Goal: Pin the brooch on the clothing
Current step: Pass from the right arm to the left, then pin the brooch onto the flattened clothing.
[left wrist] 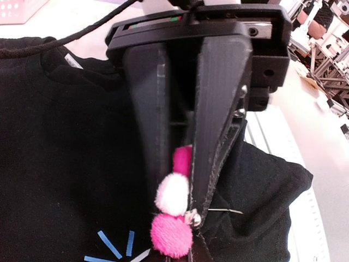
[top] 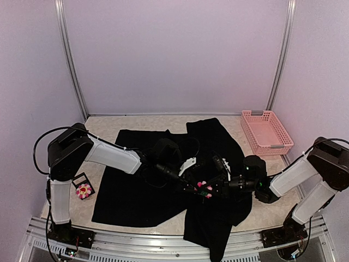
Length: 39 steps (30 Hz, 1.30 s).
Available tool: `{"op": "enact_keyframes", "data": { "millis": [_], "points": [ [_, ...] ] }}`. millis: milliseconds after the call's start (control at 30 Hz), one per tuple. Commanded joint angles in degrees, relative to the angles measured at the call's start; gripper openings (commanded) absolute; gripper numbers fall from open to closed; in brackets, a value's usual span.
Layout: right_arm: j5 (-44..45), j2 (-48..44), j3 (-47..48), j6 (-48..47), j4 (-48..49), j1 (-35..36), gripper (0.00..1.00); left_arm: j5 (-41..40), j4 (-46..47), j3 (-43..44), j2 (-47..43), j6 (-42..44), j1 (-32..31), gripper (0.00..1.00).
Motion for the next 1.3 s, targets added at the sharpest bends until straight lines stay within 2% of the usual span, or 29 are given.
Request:
{"op": "enact_keyframes", "data": {
  "millis": [0, 200, 333, 567, 733, 1033, 1100, 1267],
  "points": [
    [2.03, -3.41, 0.68, 1.03, -2.59, 0.67, 0.2, -0.52, 0.3, 2.12, 0.46, 0.56, -0.5, 0.0],
    [7.22, -13.09, -1.5, 0.29, -11.27, 0.59, 0.48, -0.93, -1.21, 1.92, -0.27, 1.04, -0.37, 0.0],
    [10.64, -17.68, -3.99, 2.99, -16.17, 0.85, 0.57, -0.92, -2.08, 2.34, -0.2, 1.0, -0.36, 0.0],
    [15.96, -20.06, -6.36, 4.86, -19.91, 6.66, 0.58, -1.47, -4.22, 1.79, -1.28, 1.04, -0.24, 0.0],
    [16.82, -19.23, -8.08, 4.72, -17.95, 10.17, 0.57, -1.28, -4.61, 1.63, -1.47, 0.62, 0.12, 0.0],
    [20.69, -9.87, -4.81, -0.84, -15.69, 10.43, 0.47, -0.04, -5.22, 1.72, -1.84, 0.73, 0.21, 0.0],
    [20.38, -7.53, -3.32, -1.38, -15.37, 10.41, 0.39, 0.14, -5.4, 1.72, -1.78, 0.65, 0.29, 0.0],
    [18.94, -6.05, -1.84, -0.38, -13.62, 10.39, 0.06, 0.43, -5.52, 1.48, -1.77, 0.9, 0.3, 0.0]
  ]
}}
